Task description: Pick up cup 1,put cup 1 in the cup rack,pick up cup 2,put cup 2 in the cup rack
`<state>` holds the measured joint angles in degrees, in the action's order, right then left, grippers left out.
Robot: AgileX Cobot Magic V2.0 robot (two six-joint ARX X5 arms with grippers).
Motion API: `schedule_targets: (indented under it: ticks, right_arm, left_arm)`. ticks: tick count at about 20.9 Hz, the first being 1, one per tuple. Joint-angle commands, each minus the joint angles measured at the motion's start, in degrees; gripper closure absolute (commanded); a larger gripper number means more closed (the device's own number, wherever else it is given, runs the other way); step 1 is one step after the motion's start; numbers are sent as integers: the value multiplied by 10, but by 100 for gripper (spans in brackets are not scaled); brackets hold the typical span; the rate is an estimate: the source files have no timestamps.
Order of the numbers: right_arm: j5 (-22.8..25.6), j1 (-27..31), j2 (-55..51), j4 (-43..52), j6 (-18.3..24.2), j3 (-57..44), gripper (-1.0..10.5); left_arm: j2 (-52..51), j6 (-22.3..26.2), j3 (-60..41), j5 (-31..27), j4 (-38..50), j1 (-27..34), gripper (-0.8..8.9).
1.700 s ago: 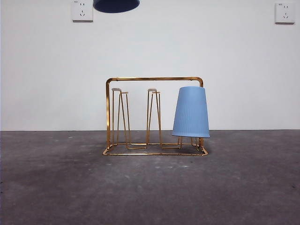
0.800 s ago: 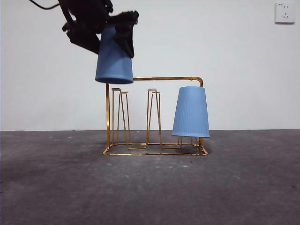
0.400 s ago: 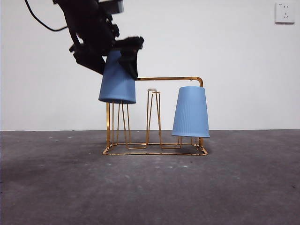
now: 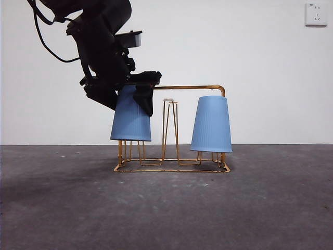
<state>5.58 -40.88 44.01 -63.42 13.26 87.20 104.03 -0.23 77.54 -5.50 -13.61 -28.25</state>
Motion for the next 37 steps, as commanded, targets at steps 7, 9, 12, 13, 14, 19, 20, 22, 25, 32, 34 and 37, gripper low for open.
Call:
schedule_targets:
  ticks: [7, 9, 12, 13, 14, 19, 20, 22, 25, 32, 34, 37]
  right_arm:
    - [5, 0, 0, 4, -6, -3, 788]
    - [5, 0, 0, 4, -6, -3, 788]
    - [5, 0, 0, 4, -6, -3, 789]
    - [5, 0, 0, 4, -6, -3, 788]
    - [5, 0, 0, 4, -6, -3, 788]
    - [5, 0, 0, 4, -6, -3, 788]
    - [5, 0, 0, 4, -6, -3, 788]
    - [5, 0, 0, 4, -6, -3, 788]
    - [5, 0, 0, 3, -6, -3, 788]
    - [5, 0, 0, 2, -7, -3, 788]
    - [5, 0, 0, -1, -7, -3, 788]
    - [5, 0, 0, -1, -7, -3, 788]
  left_arm:
    - [21, -12, -2, -1, -22, 3, 820]
    - [26, -12, -2, -1, -22, 3, 820]
    - [30, -19, -2, -1, -26, 3, 820]
    - [30, -25, -2, 0, -27, 3, 821]
    - [30, -28, -2, 0, -29, 3, 817]
    - [30, -32, -2, 0, -65, 3, 452]
    - [30, -32, -2, 0, -70, 3, 371]
    - [26, -32, -2, 0, -78, 3, 364]
    - [18, -32, -2, 0, -86, 3, 362]
    - [14, -36, -2, 22, -123, 3, 273]
    - [11, -39, -2, 30, -151, 2, 274]
    - [-6, -40, -2, 31, -202, 2, 274]
